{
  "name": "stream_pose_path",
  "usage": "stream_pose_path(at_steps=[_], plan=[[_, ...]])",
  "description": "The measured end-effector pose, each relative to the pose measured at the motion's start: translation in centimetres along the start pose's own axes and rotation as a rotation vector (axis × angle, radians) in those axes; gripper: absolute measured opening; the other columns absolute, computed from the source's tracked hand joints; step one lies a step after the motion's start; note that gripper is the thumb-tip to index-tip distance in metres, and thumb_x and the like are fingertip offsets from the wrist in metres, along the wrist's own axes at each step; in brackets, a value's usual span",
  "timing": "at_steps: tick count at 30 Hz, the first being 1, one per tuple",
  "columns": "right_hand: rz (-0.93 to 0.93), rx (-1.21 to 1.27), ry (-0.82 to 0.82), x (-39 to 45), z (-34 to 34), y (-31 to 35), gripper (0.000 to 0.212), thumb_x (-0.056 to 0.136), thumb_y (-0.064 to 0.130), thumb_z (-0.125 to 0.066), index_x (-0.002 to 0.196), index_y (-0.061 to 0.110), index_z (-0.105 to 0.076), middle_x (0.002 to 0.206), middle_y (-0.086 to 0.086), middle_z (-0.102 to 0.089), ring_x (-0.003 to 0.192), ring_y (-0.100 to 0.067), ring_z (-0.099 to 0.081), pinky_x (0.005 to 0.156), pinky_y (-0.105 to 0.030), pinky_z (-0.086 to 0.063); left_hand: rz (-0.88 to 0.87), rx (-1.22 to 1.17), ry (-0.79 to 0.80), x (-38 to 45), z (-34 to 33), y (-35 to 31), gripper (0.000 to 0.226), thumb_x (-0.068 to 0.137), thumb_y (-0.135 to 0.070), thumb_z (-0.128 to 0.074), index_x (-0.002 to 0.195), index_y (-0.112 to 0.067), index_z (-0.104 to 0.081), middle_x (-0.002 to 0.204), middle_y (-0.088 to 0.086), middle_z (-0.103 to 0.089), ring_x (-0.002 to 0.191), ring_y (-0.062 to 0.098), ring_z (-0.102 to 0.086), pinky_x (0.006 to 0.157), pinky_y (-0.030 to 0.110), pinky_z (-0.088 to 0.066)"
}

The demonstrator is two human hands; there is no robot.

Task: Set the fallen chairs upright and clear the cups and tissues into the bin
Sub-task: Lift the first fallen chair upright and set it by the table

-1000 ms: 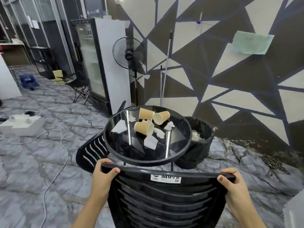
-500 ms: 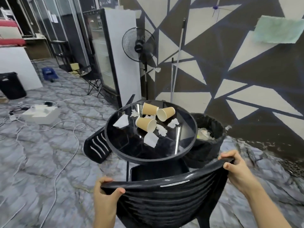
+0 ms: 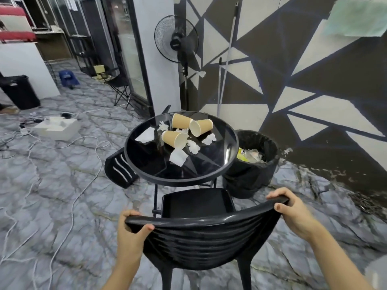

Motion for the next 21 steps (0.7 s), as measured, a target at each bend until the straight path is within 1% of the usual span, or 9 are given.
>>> stream_pose_path(at_steps=[1, 4, 5, 8, 10, 13, 16, 18, 21], plan=[[-0.007, 0.003, 0.006, 0.2, 0.3, 0.1, 0.028, 0.061, -0.002, -0.075, 0.067, 0.024, -0.065, 0.084, -0.002, -0.061, 0.075, -0.016, -0.057, 0.064, -0.021, -0.047, -0.004, -0.001, -0.019, -0.7, 0.0, 0.3, 0.052, 0.038, -0.038, -0.071, 0.082, -0.022, -0.047, 0.082, 0.005, -0.05, 0.065, 0.001, -0.055, 0.06, 0.008, -0.046], [-0.03, 0.003, 0.023, 0.3, 0.9, 0.1, 0.02, 0.06, 0.006, -0.066, 0.068, 0.024, -0.066, 0.081, 0.005, -0.066, 0.077, -0.015, -0.059, 0.065, -0.02, -0.05, 0.012, -0.013, -0.06, -2.4, 0.0, 1.0, 0.053, 0.037, -0.039, -0.07, 0.082, -0.025, -0.047, 0.083, 0.005, -0.05, 0.072, 0.013, -0.052, 0.059, 0.007, -0.045], [-0.04, 0.007, 0.03, 0.1, 1.0, 0.0, 0.019, 0.06, 0.007, -0.065, 0.069, 0.024, -0.065, 0.083, 0.002, -0.065, 0.078, -0.016, -0.058, 0.065, -0.02, -0.05, 0.012, -0.008, -0.062, -2.5, 0.0, 0.9, 0.053, 0.038, -0.039, -0.07, 0.083, -0.025, -0.047, 0.083, 0.005, -0.051, 0.072, 0.014, -0.052, 0.059, 0.007, -0.045], [-0.043, 0.01, 0.038, -1.1, 0.9, -0.7, 0.021, 0.063, 0.003, -0.069, 0.067, 0.023, -0.063, 0.083, -0.008, -0.055, 0.075, -0.023, -0.054, 0.061, -0.021, -0.048, -0.012, 0.02, -0.033, -1.3, -0.2, 0.3, 0.051, 0.039, -0.038, -0.069, 0.083, -0.023, -0.047, 0.083, 0.003, -0.051, 0.07, 0.003, -0.056, 0.061, 0.007, -0.046], [-0.026, 0.053, 0.004, -2.1, 0.8, -1.6, 0.027, 0.07, -0.008, -0.068, 0.069, 0.017, -0.06, 0.076, -0.008, -0.054, 0.066, -0.019, -0.055, 0.057, -0.02, -0.047, -0.03, 0.05, 0.019, 0.0, 0.0, 0.0, 0.049, 0.042, -0.037, -0.068, 0.083, -0.022, -0.047, 0.083, 0.003, -0.05, 0.072, 0.01, -0.052, 0.062, 0.008, -0.045], [-0.008, 0.152, -0.064, -3.8, -0.4, -2.9, 0.026, 0.076, -0.02, -0.049, 0.074, 0.007, -0.05, 0.07, -0.007, -0.054, 0.056, -0.013, -0.058, 0.051, -0.017, -0.047, -0.025, 0.094, 0.121, 1.5, 0.7, 0.1, 0.046, 0.044, -0.034, -0.067, 0.083, -0.021, -0.046, 0.081, 0.005, -0.05, 0.072, 0.016, -0.05, 0.065, 0.015, -0.046], [0.026, 0.166, -0.126, -4.7, -1.3, -3.6, 0.029, 0.077, -0.022, -0.048, 0.075, 0.007, -0.048, 0.076, -0.008, -0.051, 0.056, -0.007, -0.059, 0.052, -0.015, -0.048, 0.009, 0.099, 0.191, 2.6, 1.3, 0.2, 0.046, 0.043, -0.031, -0.068, 0.082, -0.02, -0.048, 0.08, 0.006, -0.052, 0.068, 0.012, -0.054, 0.064, 0.018, -0.048], [0.031, 0.164, -0.126, -4.7, -1.5, -3.7, 0.029, 0.077, -0.021, -0.048, 0.076, 0.007, -0.048, 0.078, -0.009, -0.051, 0.057, -0.007, -0.059, 0.053, -0.016, -0.049, 0.013, 0.104, 0.21, 2.8, 1.6, 0.3, 0.046, 0.043, -0.031, -0.069, 0.082, -0.02, -0.048, 0.08, 0.006, -0.052, 0.069, 0.015, -0.052, 0.064, 0.02, -0.047], [0.017, 0.171, -0.1, -3.9, -1.8, -2.9, 0.029, 0.075, -0.017, -0.052, 0.071, 0.012, -0.056, 0.074, -0.006, -0.052, 0.057, -0.01, -0.058, 0.051, -0.016, -0.048, -0.013, 0.086, 0.17, 1.9, 2.2, 0.6, 0.045, 0.045, -0.033, -0.07, 0.083, -0.021, -0.048, 0.081, 0.008, -0.051, 0.071, 0.017, -0.05, 0.063, 0.018, -0.046]])
Point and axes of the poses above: each hand's wrist, its own x-axis towards the middle knuckle, its own z-axis out of the back of the hand, y = z × x, the point moved 6 cm from there along x, towards the middle knuckle
